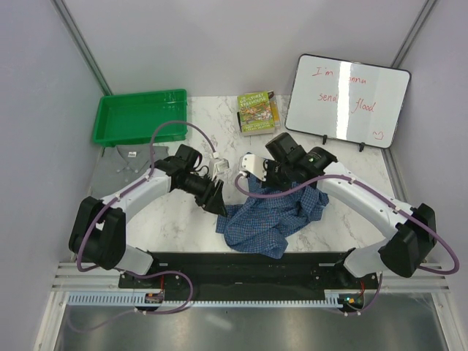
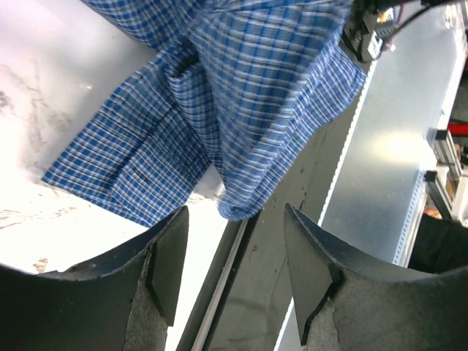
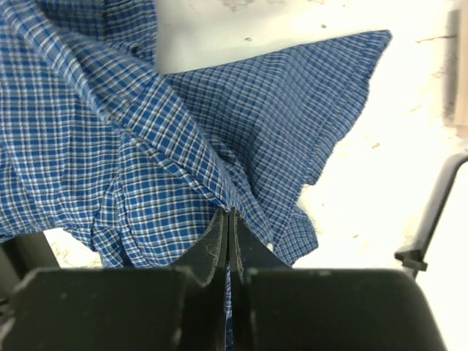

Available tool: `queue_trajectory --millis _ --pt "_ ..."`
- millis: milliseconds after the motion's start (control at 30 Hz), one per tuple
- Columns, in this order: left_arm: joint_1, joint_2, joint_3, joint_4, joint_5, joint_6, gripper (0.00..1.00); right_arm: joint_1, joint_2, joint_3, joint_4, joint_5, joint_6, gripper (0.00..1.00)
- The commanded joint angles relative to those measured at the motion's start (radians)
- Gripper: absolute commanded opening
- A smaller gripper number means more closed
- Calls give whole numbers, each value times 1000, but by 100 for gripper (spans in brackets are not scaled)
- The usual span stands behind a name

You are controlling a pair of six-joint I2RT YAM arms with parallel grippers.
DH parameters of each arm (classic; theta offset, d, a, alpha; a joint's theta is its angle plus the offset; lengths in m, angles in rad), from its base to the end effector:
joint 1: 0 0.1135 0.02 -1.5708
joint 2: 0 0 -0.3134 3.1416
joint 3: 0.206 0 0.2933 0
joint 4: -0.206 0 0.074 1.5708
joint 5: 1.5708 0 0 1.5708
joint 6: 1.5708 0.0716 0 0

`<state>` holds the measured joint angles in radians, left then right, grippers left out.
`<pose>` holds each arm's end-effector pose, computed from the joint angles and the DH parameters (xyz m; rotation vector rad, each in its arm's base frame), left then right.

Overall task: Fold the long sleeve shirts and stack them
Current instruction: Flatten the shirt out

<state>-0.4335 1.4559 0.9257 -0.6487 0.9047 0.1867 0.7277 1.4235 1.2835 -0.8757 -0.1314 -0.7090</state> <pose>0.2552 -0.1802 0.2221 1.0229 2.3777 -1.3055 0.2499 0.2352 0.3196 -1.7361 1.9125 0.1768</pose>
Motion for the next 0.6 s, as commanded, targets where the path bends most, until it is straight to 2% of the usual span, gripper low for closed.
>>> queue_trajectory --millis 0,100,133,167,200,333,433,567 --pt "-7 -40 -28 99 -55 -95 63 6 -15 83 49 82 37 0" --pt "-11 -89 -65 219 -110 -162 65 -17 -21 131 98 111 118 0" --pt "-14 -95 -67 239 -113 -176 77 -22 -18 160 106 115 138 0" --pt "-27 -97 -68 256 -121 -178 78 -28 -15 175 107 121 172 0" --pt "-30 -92 -68 282 -124 -178 86 -40 -15 186 113 125 184 0" --pt "-36 -22 -44 333 -95 -230 86 -60 -18 232 139 150 223 0" --pt "-37 29 -8 328 -52 -237 82 -71 -6 281 147 185 241 0" --pt "-37 -41 -39 317 -30 -216 84 -88 17 359 150 234 253 0"
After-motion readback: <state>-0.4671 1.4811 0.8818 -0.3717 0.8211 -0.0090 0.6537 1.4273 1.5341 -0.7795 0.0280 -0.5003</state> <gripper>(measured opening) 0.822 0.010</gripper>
